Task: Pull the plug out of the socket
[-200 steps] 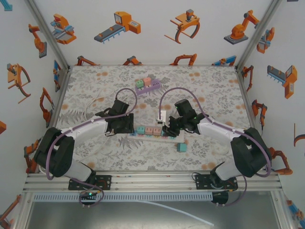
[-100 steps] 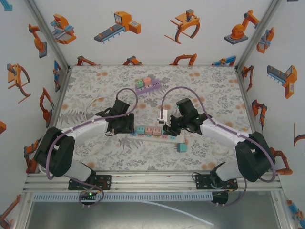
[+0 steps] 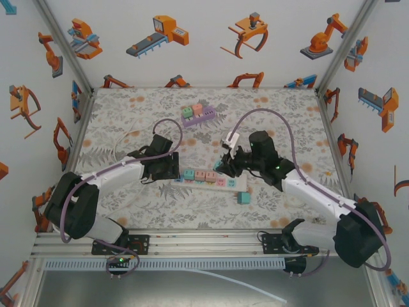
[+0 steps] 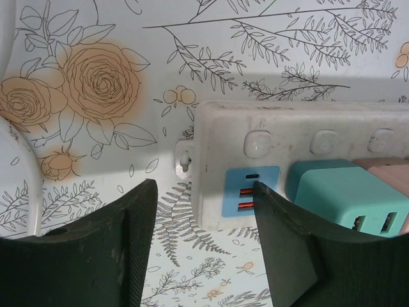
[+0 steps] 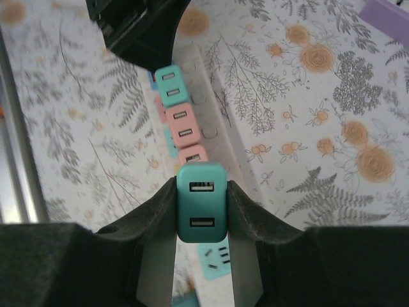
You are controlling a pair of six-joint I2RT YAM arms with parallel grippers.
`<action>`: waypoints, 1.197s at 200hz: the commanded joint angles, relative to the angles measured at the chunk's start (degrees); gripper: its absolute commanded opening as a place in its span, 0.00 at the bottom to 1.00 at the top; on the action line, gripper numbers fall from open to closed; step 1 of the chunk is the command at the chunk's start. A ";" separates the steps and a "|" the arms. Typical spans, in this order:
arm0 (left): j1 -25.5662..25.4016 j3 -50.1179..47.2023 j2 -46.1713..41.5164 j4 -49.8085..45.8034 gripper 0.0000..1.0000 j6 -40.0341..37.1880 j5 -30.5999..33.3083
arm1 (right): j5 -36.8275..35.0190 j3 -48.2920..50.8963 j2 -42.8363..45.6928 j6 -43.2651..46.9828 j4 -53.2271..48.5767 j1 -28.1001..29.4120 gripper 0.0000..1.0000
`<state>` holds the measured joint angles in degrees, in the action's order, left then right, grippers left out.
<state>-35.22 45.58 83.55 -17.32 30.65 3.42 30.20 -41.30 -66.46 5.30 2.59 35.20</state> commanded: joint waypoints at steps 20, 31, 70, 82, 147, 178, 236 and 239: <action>-0.48 -1.90 -1.52 -2.85 0.58 2.29 -0.12 | -16.11 6.47 7.63 -44.60 9.57 1.88 0.09; -0.52 -1.69 -2.76 -3.55 0.58 2.35 0.05 | -17.82 7.80 9.38 -52.78 8.52 2.02 0.12; -0.50 -2.16 -7.97 -4.15 0.59 2.50 0.69 | -27.85 12.39 16.76 -64.43 -0.82 5.77 0.12; -0.48 -2.34 -8.98 -4.12 0.59 2.35 1.44 | -30.21 14.63 18.79 -66.96 -1.82 7.05 0.11; -2.86 -3.25 -23.78 -1.97 0.62 -5.52 -4.04 | -43.37 22.72 23.50 -76.56 -4.50 16.77 0.11; -6.53 -3.84 -30.62 1.66 0.69 -13.22 -15.47 | -47.46 25.54 20.29 -80.22 -0.66 20.21 0.12; -17.30 -3.74 -33.02 2.82 0.89 -22.83 -21.31 | -53.50 26.24 11.88 -80.09 4.56 23.14 0.16; -17.55 -3.75 -32.92 2.86 0.89 -23.05 -21.36 | -53.67 26.43 11.59 -80.04 4.95 23.23 0.16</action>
<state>-50.43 42.50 50.72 -15.99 13.61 -13.91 -17.58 -16.12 -52.84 -73.54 2.33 57.54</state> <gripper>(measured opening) 0.864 0.339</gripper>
